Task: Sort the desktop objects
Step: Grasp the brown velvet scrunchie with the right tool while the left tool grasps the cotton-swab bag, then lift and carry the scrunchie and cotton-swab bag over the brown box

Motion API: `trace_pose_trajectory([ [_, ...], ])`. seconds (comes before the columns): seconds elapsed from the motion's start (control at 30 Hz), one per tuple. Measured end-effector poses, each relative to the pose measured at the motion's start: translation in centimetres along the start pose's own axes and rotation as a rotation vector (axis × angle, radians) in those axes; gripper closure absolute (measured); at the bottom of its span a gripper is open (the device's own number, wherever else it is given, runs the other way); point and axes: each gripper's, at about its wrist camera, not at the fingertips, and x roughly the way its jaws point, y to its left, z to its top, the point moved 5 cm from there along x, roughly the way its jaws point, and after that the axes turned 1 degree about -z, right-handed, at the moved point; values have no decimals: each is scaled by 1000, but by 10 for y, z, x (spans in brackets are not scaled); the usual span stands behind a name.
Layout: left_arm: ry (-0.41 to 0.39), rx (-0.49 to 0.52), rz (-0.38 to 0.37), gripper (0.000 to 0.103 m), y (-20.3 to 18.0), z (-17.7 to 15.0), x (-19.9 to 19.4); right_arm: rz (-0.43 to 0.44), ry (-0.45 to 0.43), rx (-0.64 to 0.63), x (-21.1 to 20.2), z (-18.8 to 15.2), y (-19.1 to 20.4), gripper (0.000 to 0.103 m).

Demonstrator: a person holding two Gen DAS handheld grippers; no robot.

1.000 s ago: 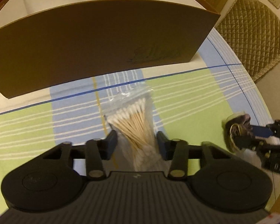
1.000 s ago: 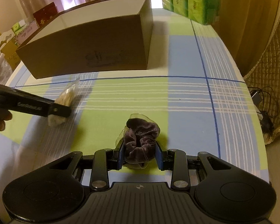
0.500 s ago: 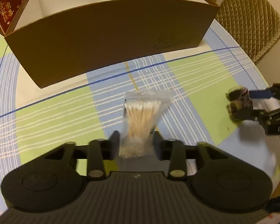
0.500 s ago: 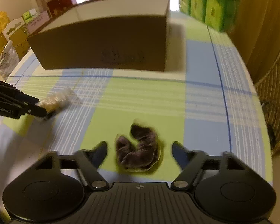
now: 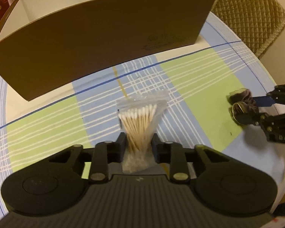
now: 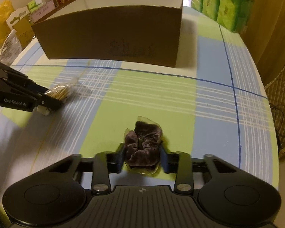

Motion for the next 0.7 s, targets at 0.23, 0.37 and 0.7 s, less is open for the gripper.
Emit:
trace_pose_trajectory([
  [0.23,-13,-35,-5,84,3,-7,-14,37,-20,4,-8,4,6,76],
  [0.37,-25,-48,5,84,5,-10,-25,66,-35,-4,-13,10,15,76],
  [0.7,-90,-75,22,84,5,-8,-54,118,-66,-30,-20,25,31,76],
])
